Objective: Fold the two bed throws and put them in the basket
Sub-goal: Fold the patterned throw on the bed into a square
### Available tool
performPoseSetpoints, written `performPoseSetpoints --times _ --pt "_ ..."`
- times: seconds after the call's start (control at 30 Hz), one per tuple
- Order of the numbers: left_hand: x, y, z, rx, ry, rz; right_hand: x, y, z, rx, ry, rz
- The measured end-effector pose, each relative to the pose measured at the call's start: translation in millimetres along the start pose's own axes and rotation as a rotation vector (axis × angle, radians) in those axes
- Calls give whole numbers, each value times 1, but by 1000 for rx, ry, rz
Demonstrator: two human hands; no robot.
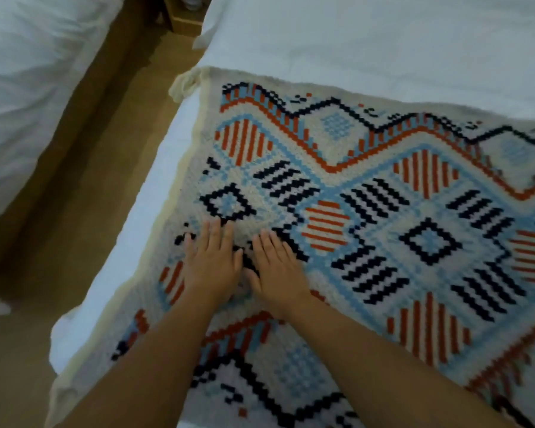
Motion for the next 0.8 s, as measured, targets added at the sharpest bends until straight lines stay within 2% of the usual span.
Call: performPoseSetpoints --times 0.13,0.23,0.47,0.6,0.8 --pt "-41 74 -8 -19 35 25 -38 82 11 -21 -6 -51" --pt "-85 114 -22 -7 50 -26 -77 141 18 -37 20 -118" --pt "-199 145 -75 96 21 -294 -200 237 13 -108 -37 -455" --pt "-295 153 -100 107 -33 -479 -273 289 1 -111 -68 -609" --pt "-444 199 -149 219 -130 -699 -378 401 -14 -86 -72 -814"
Point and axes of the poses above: each hand's wrist, its own y-axis away from the middle knuckle, its own z-axis out of the back of the hand, x = y × z, the point moved 10 cm from there along -y, towards the middle knuckle, and after that the axes turned 7 degrees about y, right-handed, at the moved point
